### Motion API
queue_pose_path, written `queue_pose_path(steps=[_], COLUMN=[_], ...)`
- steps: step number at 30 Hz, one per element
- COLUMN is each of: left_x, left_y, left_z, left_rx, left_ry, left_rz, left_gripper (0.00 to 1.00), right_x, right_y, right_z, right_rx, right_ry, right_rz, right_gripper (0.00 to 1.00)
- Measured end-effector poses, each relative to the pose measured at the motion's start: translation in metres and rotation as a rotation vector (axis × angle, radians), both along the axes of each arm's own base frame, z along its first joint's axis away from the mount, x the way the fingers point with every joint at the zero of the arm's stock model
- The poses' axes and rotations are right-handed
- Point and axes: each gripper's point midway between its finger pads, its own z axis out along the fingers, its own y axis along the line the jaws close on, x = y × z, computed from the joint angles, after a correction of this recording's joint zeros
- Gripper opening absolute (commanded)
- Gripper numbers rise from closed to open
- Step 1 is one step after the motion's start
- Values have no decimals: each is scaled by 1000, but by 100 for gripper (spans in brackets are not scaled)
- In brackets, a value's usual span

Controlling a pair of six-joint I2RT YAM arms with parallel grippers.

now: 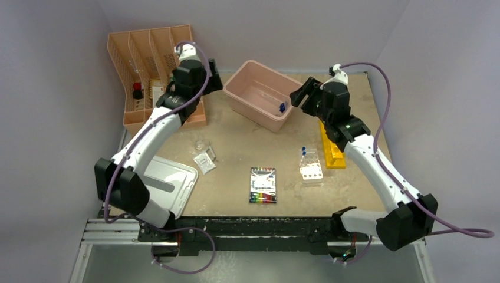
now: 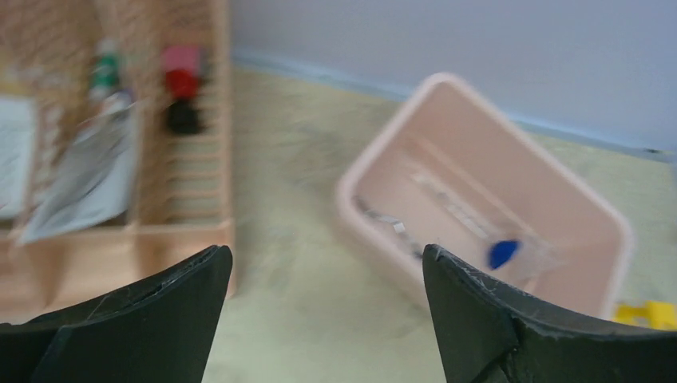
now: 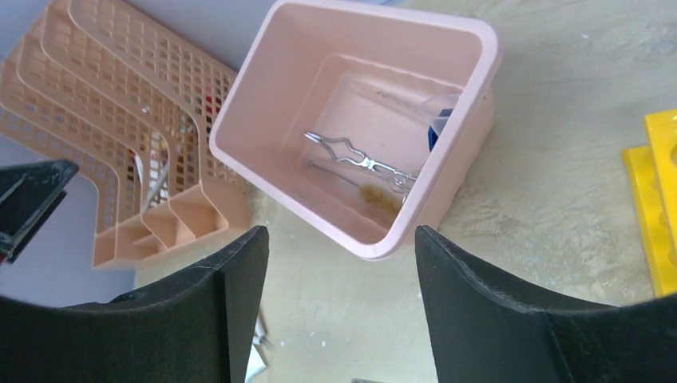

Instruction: Organize the chemistry lab equipment

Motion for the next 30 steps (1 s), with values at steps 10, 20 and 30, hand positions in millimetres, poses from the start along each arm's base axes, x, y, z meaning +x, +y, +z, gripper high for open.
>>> queue_pose_path(steps=[10,20,30], left_x=[-75,-98,-106], left_y=[114,191,219], left_z=[-62,-105,-109], left_rx=[96,1,-22], left_ry=[177,322,333], left_rz=[304,527,664], left_gripper=[89,83,88], right_x=[17,-11,-33], right_y=[74,218,322], right_z=[-27,-76,-162], right_rx=[-153,-347,-533], right_ry=[52,66,86], right_rz=[241,662,931], right_gripper=[86,89,93])
